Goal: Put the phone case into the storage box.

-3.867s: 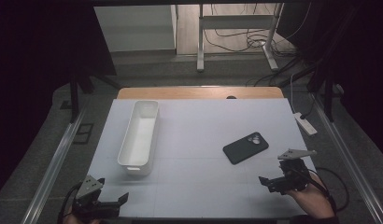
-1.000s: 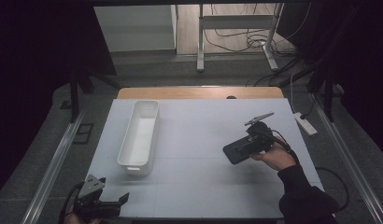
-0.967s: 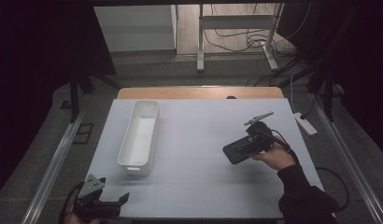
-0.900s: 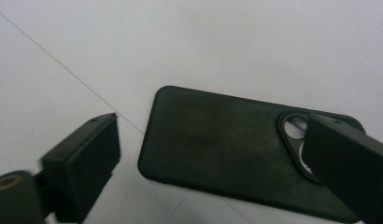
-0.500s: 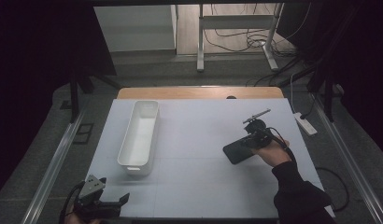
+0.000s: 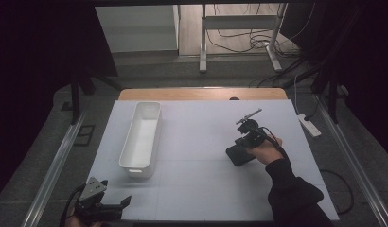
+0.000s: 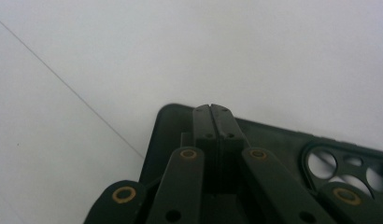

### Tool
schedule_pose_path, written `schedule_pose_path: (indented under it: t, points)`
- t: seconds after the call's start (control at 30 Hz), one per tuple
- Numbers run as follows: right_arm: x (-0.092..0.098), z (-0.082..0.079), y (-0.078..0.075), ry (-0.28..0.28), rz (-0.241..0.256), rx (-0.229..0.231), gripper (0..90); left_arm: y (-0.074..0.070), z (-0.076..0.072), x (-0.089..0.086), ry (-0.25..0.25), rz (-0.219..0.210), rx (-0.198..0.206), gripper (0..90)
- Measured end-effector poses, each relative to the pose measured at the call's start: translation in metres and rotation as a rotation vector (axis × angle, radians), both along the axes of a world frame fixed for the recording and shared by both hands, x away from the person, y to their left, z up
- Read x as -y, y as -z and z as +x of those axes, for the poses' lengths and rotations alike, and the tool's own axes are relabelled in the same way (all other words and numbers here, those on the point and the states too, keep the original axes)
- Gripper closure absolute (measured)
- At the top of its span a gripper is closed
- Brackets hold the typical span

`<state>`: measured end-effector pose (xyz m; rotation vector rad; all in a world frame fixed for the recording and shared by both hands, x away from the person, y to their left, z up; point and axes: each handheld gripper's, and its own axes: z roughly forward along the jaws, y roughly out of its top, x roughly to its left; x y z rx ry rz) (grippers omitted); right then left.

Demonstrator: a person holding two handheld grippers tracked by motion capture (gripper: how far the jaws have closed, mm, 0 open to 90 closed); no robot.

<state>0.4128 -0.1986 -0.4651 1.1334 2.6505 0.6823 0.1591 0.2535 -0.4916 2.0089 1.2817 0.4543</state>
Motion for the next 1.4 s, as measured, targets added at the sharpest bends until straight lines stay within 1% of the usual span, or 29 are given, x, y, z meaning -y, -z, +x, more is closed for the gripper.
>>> schedule_pose_path:
  t: [0.1,0.17,0.2,0.3,0.4,0.57,0.7,0.93,1.03,1.17,1.3,1.4]
  points:
    - [-0.005,0.002,0.001,-0.006,-0.001,0.003,89.9,0.0,0.0,0.0,0.001,0.0,0.0,1.5]
    - [-0.009,0.005,0.003,-0.01,0.005,-0.003,89.9,0.0,0.0,0.0,0.001,0.0,-0.001,1.5]
    - [-0.014,0.006,0.005,-0.014,-0.002,-0.006,89.9,0.0,0.0,0.0,0.002,0.0,-0.001,1.5]
    - [-0.018,0.008,0.008,-0.02,-0.009,-0.009,89.8,0.0,0.0,0.0,0.002,-0.001,-0.001,1.5]
    - [-0.025,0.01,0.011,-0.028,-0.021,-0.004,89.8,0.0,0.0,0.0,0.003,-0.001,-0.002,1.5]
    - [-0.032,0.013,0.016,-0.032,-0.032,-0.008,89.9,0.0,0.0,0.0,0.005,-0.001,-0.001,1.5]
    - [-0.034,0.015,0.022,-0.031,-0.031,-0.02,89.9,0.0,0.0,0.0,0.006,-0.002,-0.001,1.5]
    - [-0.037,0.016,0.033,-0.03,-0.055,-0.032,89.9,0.0,0.0,0.0,0.007,-0.002,-0.002,1.6]
    - [-0.037,0.016,0.034,-0.029,-0.054,-0.03,89.8,0.0,0.0,0.0,0.007,-0.002,-0.001,1.6]
    - [-0.037,0.013,0.035,-0.044,-0.055,-0.041,89.8,0.0,0.0,0.0,0.007,-0.001,-0.002,1.6]
    - [-0.036,0.01,0.035,-0.048,-0.055,-0.047,89.8,0.0,0.0,0.0,0.009,0.0,-0.003,1.6]
    - [-0.034,0.006,0.036,-0.052,-0.058,-0.041,89.9,0.0,0.0,0.0,0.009,0.0,-0.004,1.6]
